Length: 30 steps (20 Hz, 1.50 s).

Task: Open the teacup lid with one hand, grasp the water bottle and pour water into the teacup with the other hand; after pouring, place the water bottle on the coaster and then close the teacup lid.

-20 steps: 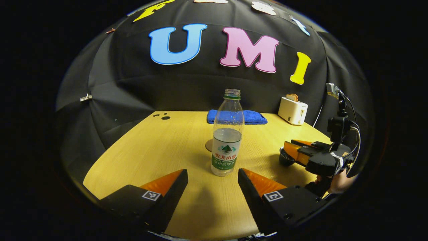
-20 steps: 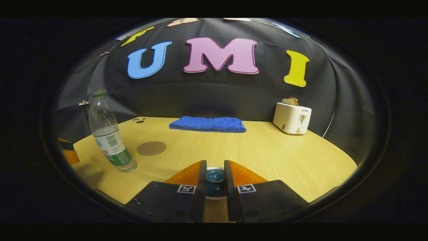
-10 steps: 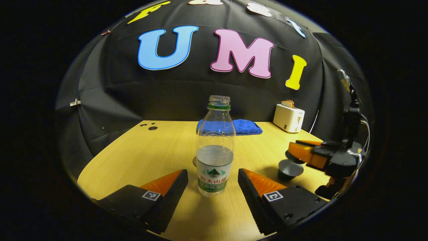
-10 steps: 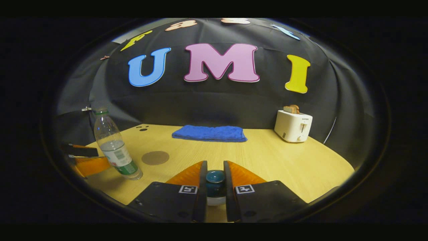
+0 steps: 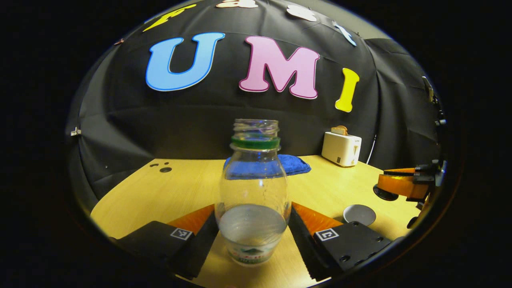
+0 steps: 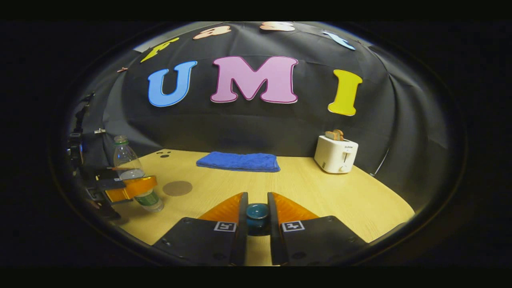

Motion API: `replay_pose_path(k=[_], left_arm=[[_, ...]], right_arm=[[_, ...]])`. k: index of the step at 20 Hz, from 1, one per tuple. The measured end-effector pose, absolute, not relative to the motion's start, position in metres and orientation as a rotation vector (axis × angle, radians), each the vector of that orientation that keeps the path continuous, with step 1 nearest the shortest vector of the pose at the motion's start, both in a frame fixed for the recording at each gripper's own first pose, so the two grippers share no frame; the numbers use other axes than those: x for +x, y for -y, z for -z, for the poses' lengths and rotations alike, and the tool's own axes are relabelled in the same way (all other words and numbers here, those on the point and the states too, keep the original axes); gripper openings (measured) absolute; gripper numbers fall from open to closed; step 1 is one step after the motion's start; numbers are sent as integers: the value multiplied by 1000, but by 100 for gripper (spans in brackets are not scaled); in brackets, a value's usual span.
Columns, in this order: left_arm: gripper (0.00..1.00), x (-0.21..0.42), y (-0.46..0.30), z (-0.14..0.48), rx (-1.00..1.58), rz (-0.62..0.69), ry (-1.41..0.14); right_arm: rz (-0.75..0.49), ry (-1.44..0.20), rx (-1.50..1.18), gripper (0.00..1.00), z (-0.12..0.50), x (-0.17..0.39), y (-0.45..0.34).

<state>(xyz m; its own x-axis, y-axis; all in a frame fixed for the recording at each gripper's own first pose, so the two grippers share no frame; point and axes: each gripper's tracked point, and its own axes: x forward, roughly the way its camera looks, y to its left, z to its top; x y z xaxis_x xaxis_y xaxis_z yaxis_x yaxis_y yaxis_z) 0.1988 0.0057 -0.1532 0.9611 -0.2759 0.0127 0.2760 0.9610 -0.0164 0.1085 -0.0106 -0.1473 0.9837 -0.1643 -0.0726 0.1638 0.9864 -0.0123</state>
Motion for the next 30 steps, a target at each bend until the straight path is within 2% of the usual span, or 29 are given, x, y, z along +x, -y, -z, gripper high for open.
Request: replay_pose_path(k=[7,9,13,19,30], left_arm=[[94,216,-3,155,-40,273,20],[86,216,-4,156,-33,269,18],[81,212,-3,159,23,265,4],[78,217,7,134,453,216,47],[78,236,66,155,1082,290,77]], right_arm=[[156,-107,10,26,161,101,5],[154,-111,7,26,162,99,6],[168,-113,21,26,161,95,12],[205,-93,20,26,151,82,36],[297,-106,30,26,164,45,102]])
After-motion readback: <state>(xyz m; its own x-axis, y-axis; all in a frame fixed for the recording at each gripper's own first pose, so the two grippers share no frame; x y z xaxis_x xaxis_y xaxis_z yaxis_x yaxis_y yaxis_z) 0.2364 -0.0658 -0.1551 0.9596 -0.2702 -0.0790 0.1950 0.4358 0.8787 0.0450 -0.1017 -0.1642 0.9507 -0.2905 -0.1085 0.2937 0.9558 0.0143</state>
